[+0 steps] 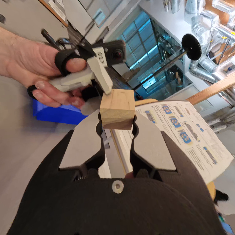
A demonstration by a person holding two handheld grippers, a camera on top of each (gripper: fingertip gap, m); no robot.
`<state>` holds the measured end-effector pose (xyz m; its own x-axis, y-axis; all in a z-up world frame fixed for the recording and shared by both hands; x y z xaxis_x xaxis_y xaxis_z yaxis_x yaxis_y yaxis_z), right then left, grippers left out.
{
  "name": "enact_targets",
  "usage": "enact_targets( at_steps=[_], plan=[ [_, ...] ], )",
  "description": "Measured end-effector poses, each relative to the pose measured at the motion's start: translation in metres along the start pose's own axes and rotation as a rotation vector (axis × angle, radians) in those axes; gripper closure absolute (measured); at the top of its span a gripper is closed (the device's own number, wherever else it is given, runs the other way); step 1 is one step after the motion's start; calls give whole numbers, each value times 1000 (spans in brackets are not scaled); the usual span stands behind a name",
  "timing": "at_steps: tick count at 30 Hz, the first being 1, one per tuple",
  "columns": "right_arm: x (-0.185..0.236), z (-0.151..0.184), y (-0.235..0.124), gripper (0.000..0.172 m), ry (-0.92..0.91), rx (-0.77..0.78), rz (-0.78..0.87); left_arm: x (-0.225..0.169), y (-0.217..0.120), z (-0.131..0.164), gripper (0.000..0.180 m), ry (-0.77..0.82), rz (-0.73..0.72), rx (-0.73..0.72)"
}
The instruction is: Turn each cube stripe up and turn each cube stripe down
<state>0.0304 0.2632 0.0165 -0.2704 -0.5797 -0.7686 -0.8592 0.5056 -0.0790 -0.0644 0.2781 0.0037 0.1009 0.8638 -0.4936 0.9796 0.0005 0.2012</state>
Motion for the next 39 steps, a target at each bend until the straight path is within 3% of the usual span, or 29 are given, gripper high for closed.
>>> enact_targets(
  at_steps=[1,4,7,12,18,24,30,38,39],
  plan=[
    [-8,5,-3,127,-1,45,4,3,-3,-2,132,18,-39,-2],
    [-48,33,-23,126,91,224,5,8,-15,-6,136,106,-168,34],
    [-89,62,-59,126,190,327,31,4,-24,-14,141,138,-193,20],
    [-127,131,-121,127,353,650,49,7,-33,-18,145,143,-250,26],
    [-110,237,-176,126,619,1099,-97,10,-31,-14,148,135,-273,61],
    [-72,308,-183,126,785,1336,-264,12,-30,-12,148,141,-294,85],
    [-44,338,-175,126,788,1488,-365,11,-30,-13,148,146,-299,91],
    [-35,349,-175,126,864,1545,-374,10,-27,-11,148,148,-299,111],
    [-36,350,-173,119,877,1547,-353,10,-27,-11,148,148,-301,116]
  ],
)
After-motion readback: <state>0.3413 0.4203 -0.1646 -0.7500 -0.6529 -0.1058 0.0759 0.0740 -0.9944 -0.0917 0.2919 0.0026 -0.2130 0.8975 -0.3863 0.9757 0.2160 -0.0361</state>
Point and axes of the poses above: each gripper's, where its closed fingertips meet, y out along the fingers, z out of its underside, x = y × z across the jaws, the point moved 6 cm from there along -y, back along the fingers, and after that the axes turned 2 degrees about -z, right-handed, at the moved point
